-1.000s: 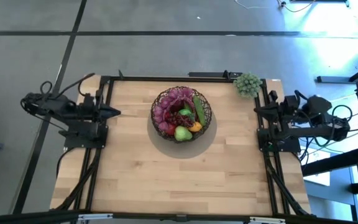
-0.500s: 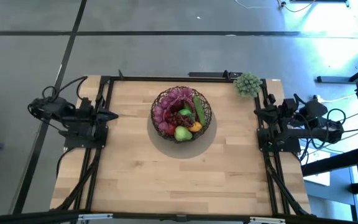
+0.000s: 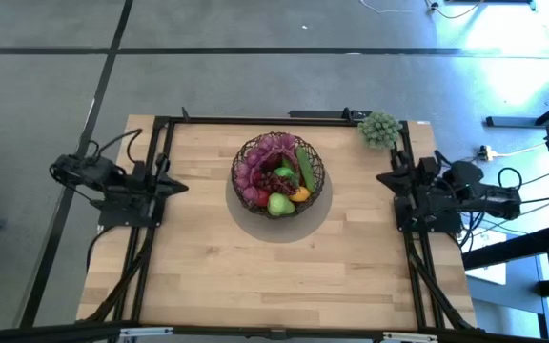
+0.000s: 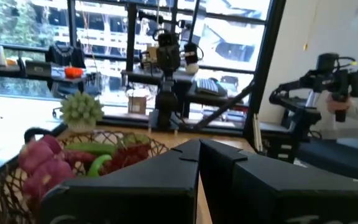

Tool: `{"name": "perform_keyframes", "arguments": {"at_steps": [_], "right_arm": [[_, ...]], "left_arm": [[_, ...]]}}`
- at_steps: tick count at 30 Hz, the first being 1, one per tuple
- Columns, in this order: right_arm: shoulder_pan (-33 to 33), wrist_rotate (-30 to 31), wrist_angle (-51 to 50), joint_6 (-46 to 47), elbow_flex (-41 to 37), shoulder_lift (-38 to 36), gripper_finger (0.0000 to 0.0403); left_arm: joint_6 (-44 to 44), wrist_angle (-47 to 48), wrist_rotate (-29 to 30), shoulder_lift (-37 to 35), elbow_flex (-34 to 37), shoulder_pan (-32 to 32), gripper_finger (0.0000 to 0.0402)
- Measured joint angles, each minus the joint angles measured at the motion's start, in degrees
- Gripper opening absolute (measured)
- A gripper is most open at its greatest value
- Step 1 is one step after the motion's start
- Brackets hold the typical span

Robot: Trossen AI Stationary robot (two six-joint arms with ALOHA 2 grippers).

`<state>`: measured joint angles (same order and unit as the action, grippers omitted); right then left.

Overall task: Build produce basket
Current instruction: Return to Home Position

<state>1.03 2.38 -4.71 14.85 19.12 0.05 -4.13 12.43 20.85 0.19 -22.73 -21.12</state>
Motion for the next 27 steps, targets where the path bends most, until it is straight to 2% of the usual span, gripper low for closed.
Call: {"name": "perform_keyframes", "arguments": {"at_steps": [9,19,27], "right_arm": [[0.01,-1.01,13.63,-2.16,-9.45,0.00,0.0000],[0.01,-0.96,21.71,-6.67,-18.41,0.00,0.0000],[0.01,-1.05,18.63,-20.34,-18.73,0.17,0.0000]], "left_arm": [[4.61,-7.62,1.35,-0.04,6.03,0.00,0.0002],[4.82,-15.01,1.51,-0.02,13.25,0.00,0.0001],[4.91,-23.77,1.51,0.01,20.43,0.00,0.0001]]}}
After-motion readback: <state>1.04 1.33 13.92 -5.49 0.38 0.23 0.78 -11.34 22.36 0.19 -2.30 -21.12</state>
